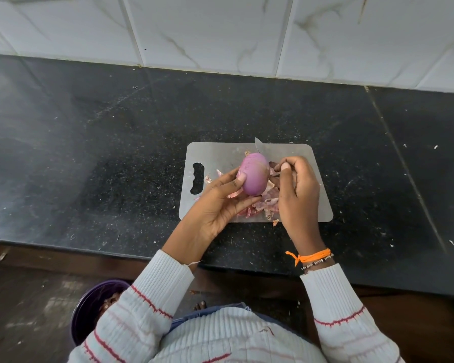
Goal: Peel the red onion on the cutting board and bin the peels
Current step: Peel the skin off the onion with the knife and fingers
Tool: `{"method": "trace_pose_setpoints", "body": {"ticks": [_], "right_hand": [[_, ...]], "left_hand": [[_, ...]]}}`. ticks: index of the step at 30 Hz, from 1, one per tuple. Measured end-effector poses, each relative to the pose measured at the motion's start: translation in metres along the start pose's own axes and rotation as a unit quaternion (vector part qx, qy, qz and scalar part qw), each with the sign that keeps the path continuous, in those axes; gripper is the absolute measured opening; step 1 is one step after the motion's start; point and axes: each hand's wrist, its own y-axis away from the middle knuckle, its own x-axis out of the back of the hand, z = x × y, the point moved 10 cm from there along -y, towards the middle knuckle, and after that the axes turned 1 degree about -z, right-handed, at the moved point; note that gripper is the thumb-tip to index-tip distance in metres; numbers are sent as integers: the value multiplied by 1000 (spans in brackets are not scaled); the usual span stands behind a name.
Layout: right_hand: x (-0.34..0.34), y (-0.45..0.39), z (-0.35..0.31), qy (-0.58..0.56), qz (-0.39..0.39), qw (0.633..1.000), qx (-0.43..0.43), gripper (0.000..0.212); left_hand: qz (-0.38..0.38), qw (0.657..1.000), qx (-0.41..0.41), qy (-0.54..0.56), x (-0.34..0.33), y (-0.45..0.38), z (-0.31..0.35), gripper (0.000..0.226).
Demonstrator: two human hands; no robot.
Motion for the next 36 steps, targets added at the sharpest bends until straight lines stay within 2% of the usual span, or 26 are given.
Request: {"method": "trace_pose_setpoints", "body": {"ticks": [5,8,12,22,28,36], "right_hand": [[-2,2,-1,19,-3,1000,2,21],[-4,1,-2,-4,-14,1000,8,4],[-5,1,-9,-18,-28,999,32,11],[-1,-1,-22,54,-38,993,95,14],[-3,1,-29,132,-55,977,157,10],[-13,3,-23,201,-63,964,164,6]], "left_hand": [[-8,1000,13,9,0,0,-3,39],[-1,999,28,43,1,1,-5,28],[13,996,44,73,4,1,-7,37],[19,998,45,26,4,2,-8,22],[38,998,35,-25,6,2,-5,17],[40,998,45,-34,4,3,-8,16]]}}
